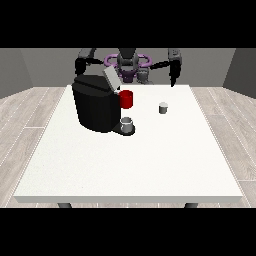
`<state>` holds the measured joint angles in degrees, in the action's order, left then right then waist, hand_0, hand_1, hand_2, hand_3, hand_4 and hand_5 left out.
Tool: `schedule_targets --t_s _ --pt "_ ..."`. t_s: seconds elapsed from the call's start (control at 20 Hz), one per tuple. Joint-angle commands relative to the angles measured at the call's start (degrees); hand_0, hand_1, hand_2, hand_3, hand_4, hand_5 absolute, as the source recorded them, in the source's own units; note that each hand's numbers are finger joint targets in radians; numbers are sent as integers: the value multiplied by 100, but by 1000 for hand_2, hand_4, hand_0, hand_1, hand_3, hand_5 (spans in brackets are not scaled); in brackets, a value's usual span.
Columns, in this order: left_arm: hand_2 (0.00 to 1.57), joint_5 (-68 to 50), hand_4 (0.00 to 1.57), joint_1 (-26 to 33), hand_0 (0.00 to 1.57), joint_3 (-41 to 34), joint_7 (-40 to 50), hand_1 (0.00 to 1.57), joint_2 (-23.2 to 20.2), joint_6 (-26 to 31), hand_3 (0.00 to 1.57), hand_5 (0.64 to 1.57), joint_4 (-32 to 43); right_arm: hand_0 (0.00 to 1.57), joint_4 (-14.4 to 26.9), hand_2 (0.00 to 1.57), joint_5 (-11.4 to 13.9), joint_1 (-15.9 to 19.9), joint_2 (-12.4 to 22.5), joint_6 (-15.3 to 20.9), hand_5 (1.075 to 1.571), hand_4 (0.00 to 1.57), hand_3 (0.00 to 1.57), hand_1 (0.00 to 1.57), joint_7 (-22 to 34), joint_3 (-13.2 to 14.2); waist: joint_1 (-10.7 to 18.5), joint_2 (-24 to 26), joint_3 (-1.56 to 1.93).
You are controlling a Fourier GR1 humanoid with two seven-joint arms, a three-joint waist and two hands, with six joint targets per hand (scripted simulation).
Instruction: Insert the coffee pod into the coffee machine and close the lid
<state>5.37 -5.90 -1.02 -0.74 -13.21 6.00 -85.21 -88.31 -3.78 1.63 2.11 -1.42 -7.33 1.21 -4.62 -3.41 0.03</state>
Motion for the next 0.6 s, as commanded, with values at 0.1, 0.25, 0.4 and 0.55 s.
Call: schedule_targets --t_s 0.1,0.25,0.4,0.55 --pt "0 538 0 -435 0 -414 -742 0 -812 114 0 1571 1217 0 -468 0 105 164 12 -148 1571 359 0 0 -86 -286 -568 -613 -11" --pt "0 938 0 -647 0 -204 -477 0 -762 -45 0 1571 1546 0 -449 0 73 128 -115 -27 1571 337 0 0 -9 -275 -552 -498 -5" --pt "0 1179 0 -1180 0 -311 -601 0 -1011 -117 0 1571 2079 0 -539 0 251 431 -168 54 1571 288 0 0 -16 -424 -697 -861 -7" --pt "0 1313 0 -1364 0 -434 -864 0 -1454 84 0 1571 2458 0 -402 0 77 474 8 -134 1571 399 0 0 -256 -179 -666 -1092 -5"
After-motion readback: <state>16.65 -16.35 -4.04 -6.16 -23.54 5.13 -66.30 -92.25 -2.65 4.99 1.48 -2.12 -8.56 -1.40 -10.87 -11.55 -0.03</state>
